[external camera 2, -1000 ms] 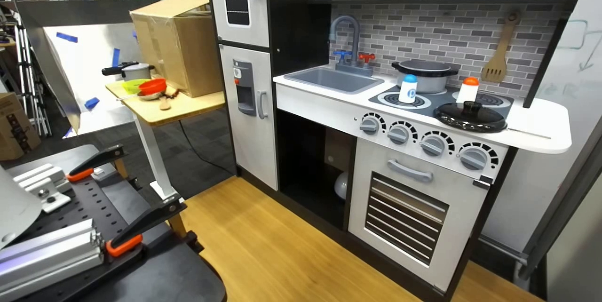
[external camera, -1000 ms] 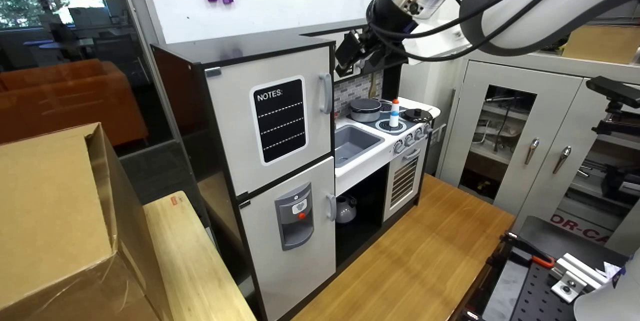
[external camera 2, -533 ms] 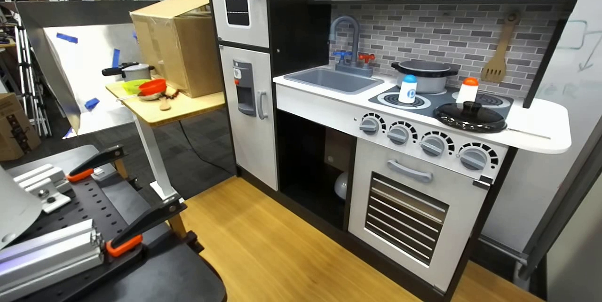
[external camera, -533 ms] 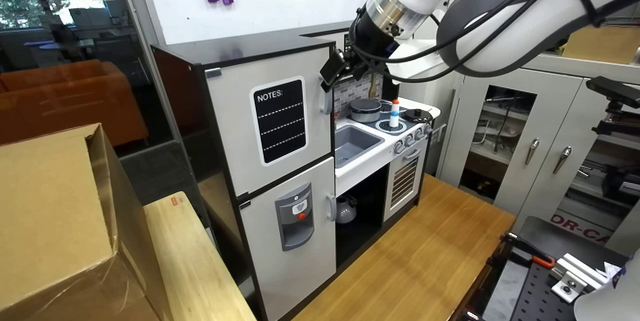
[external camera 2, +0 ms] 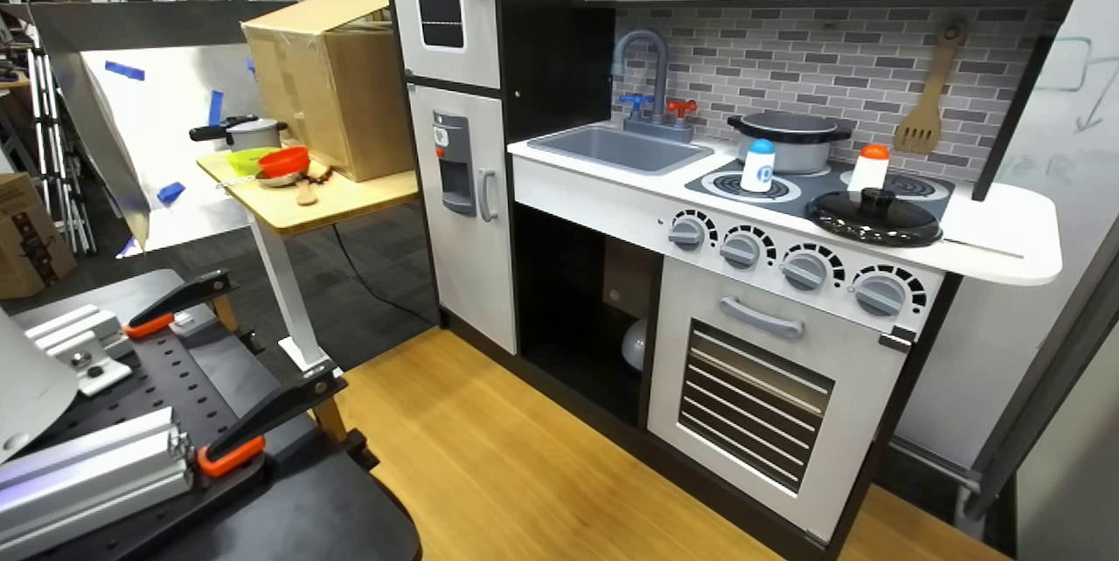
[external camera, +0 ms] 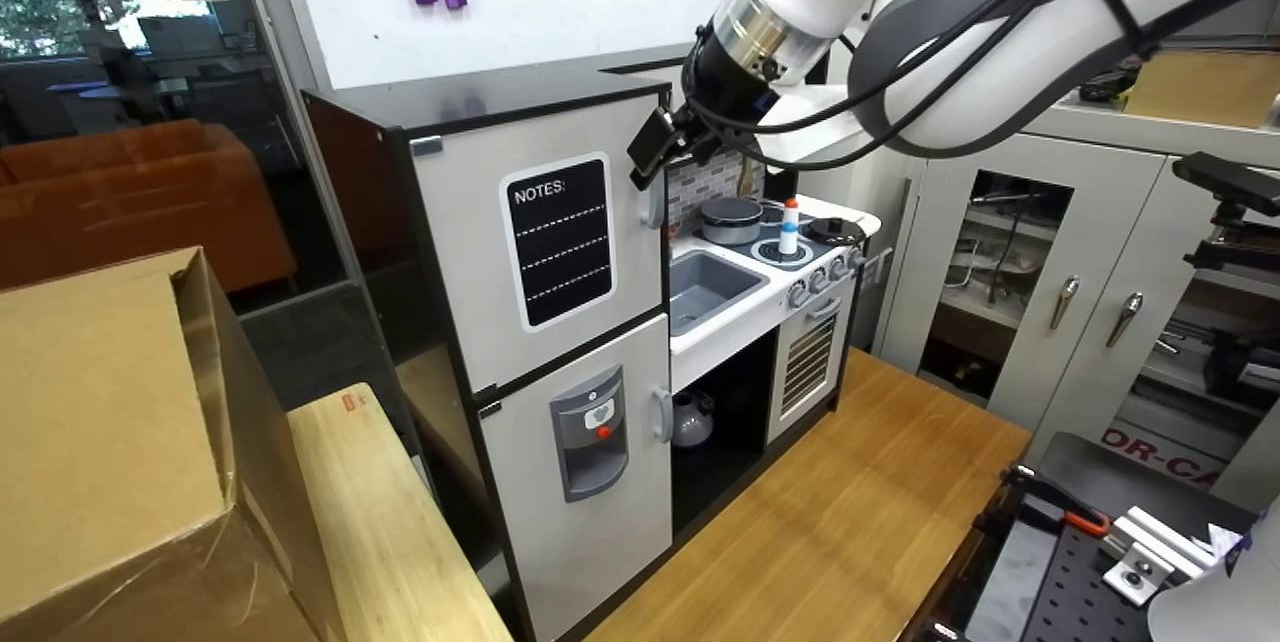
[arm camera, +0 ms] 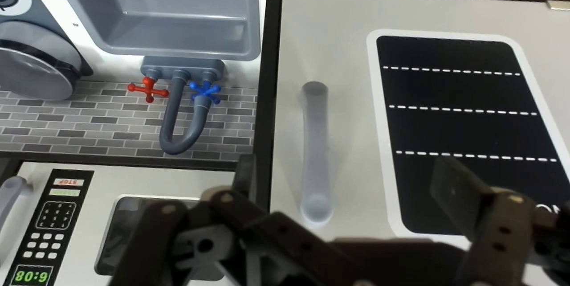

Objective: Close the open drawer and then open it again.

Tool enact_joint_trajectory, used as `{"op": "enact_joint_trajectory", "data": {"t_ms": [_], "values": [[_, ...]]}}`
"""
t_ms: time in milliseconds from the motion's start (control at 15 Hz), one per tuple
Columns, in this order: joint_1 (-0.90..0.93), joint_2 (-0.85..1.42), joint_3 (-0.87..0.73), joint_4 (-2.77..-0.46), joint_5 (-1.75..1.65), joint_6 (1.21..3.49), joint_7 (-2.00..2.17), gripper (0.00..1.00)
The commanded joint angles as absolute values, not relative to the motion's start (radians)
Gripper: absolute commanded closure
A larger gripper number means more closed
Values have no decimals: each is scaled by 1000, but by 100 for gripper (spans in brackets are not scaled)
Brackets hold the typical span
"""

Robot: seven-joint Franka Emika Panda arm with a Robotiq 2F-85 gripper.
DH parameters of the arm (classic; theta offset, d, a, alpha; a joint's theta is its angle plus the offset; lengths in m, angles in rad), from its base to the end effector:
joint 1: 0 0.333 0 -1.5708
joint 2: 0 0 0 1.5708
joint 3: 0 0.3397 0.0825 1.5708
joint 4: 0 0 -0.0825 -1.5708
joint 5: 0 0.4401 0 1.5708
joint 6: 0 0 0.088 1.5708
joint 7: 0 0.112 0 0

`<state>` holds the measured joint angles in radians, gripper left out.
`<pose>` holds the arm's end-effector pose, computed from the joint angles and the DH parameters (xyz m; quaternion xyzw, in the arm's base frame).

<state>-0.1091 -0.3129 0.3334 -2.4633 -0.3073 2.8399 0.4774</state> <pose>0.5099 0.1379 0.4664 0.9373 0.0140 0.3476 0.0224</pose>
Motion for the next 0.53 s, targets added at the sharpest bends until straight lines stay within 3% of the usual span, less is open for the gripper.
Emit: {"op": "enact_joint_trajectory", "data": {"t_ms": [0,467], "values": [[-126,-293,335,-2446,-335,2843,466,0],[-4,-302,237,-2463,-183,2854,293,0]]}}
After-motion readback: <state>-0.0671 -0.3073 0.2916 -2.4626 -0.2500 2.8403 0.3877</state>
